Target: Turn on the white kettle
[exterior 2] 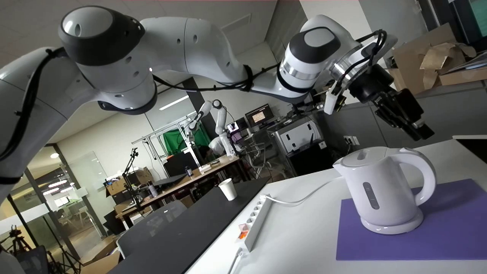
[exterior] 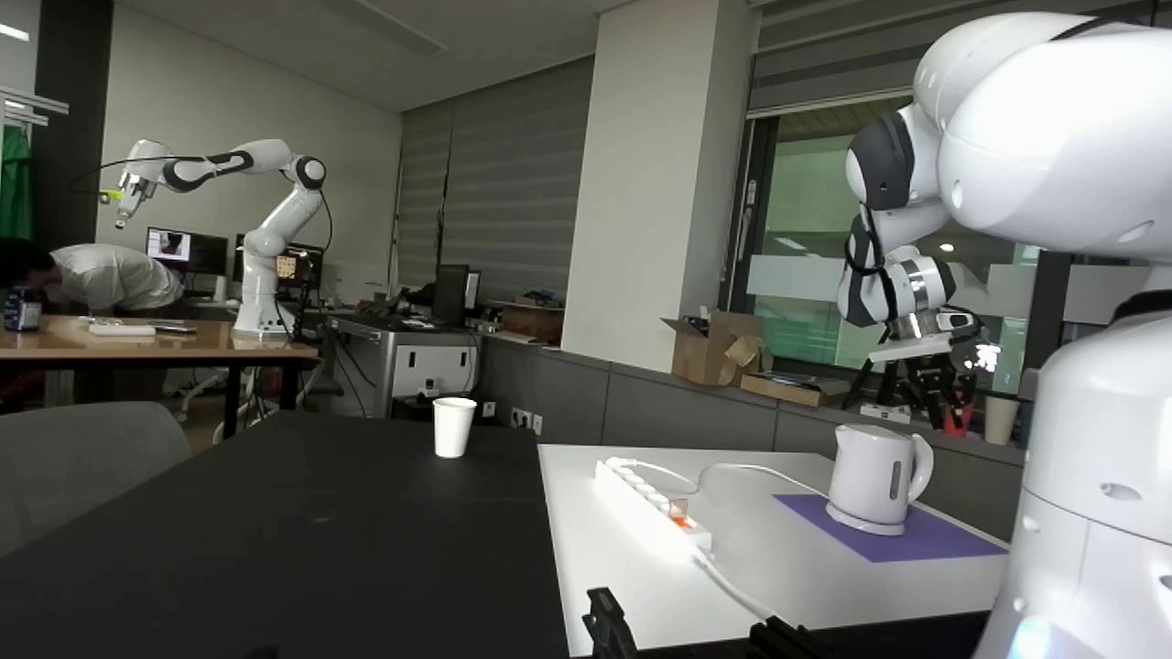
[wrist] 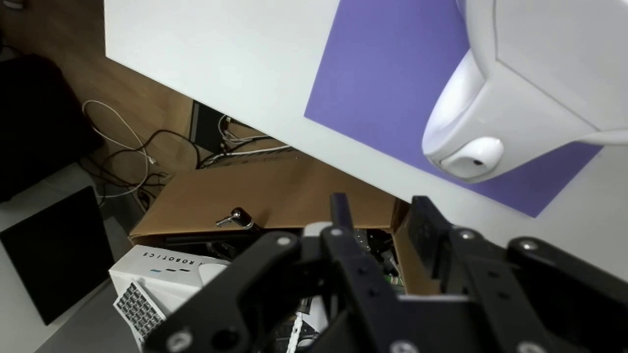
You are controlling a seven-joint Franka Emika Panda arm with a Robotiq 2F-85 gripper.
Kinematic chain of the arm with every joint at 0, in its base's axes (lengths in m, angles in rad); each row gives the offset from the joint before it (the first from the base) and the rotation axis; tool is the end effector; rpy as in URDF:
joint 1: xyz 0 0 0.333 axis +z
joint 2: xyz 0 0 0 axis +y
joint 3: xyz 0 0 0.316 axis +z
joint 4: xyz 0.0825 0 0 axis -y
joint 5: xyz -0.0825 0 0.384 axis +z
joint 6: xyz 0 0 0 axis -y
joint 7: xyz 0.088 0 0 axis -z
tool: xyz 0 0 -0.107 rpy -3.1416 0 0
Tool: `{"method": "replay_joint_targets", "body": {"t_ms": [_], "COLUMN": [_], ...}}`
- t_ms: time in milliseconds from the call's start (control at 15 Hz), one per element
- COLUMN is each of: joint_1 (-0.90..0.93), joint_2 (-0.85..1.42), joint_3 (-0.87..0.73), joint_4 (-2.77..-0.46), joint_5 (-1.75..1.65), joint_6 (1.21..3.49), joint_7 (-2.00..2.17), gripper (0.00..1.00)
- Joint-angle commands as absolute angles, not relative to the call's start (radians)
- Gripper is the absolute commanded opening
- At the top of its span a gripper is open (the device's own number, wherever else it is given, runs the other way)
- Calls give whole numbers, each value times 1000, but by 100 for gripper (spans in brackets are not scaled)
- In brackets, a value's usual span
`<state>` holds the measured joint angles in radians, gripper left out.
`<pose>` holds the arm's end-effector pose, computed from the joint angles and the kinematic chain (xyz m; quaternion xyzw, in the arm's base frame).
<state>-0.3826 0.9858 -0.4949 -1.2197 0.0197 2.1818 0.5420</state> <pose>0.5666 -0.5103 0.2234 0.8045 -0.5609 0.0063 0.1949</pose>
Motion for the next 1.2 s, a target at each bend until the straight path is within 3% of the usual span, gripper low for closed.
{"method": "replay_joint_targets", "body": {"t_ms": [0,133,1133], "joint_1": [-380,-383,-391], "joint_2": [964,957,946], "joint_3": [-494,-484,-448], "joint_4": [-1238,-1253,-1306], "joint_5": [32,44,123], "joint_6": [2183,2211,2290], "joint_7": [555,547,511], "gripper": [8,0,0]}}
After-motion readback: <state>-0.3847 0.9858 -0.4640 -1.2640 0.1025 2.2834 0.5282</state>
